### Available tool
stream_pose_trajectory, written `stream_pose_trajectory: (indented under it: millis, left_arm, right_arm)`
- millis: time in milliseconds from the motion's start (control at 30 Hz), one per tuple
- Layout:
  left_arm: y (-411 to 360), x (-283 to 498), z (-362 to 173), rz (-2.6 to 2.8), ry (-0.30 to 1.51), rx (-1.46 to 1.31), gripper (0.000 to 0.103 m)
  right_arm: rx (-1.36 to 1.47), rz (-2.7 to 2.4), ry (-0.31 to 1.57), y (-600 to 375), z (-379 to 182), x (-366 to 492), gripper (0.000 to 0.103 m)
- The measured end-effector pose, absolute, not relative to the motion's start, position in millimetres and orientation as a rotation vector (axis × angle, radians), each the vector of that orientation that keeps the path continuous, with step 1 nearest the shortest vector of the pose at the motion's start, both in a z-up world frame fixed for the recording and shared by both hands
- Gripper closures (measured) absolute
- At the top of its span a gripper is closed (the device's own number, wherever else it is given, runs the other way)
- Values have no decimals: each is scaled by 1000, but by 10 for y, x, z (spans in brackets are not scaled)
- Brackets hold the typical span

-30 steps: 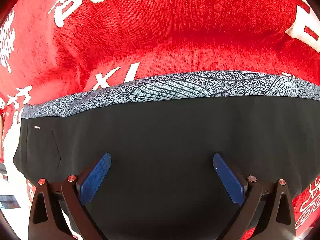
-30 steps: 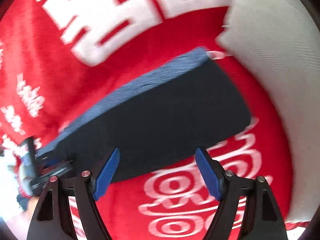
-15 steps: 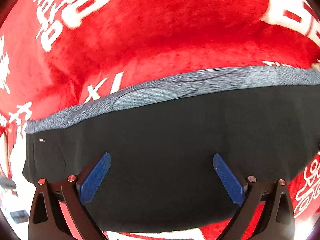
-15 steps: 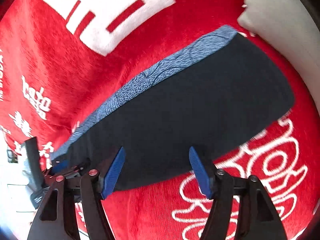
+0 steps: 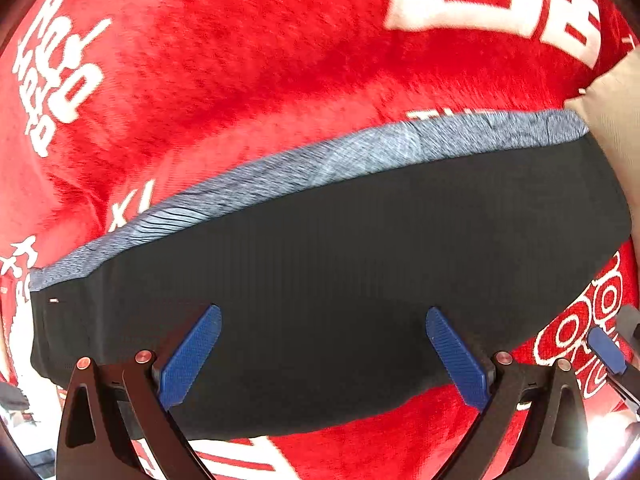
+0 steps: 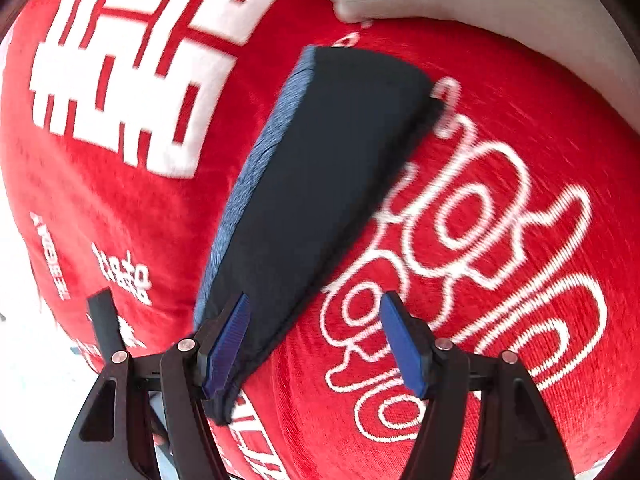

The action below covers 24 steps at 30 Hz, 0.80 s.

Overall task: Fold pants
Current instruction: 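Grasp the trouser leg end with the right gripper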

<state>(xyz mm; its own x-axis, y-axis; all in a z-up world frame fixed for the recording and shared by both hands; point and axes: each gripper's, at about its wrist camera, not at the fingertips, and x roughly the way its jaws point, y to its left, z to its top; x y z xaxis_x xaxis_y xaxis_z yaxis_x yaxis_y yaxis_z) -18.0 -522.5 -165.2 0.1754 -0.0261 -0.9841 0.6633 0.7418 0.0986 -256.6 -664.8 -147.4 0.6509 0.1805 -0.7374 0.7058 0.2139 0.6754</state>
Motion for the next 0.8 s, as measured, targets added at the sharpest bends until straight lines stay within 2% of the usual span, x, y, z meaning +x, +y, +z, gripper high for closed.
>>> stream_pose_trajectory:
  millis: [200, 600, 767, 800]
  left_arm:
    - [-5290, -261, -1772, -530, 1324, 598, 0]
    - [-5276, -235, -1810, -534, 1330, 581, 0]
    - [-5278, -223, -1671, -524, 1290, 572, 0]
    - [-5274, -217, -1603, -523, 1271, 555, 0]
  right_arm:
    - [1447, -444, 681, -6808, -1639, -2622, 32]
    - [1433, -440, 502, -6911, -1788, -2306, 30]
    - [1443, -452, 523, -6982, -1815, -2161, 30]
    - [1445, -458, 550, -6996, -1818, -2140, 33]
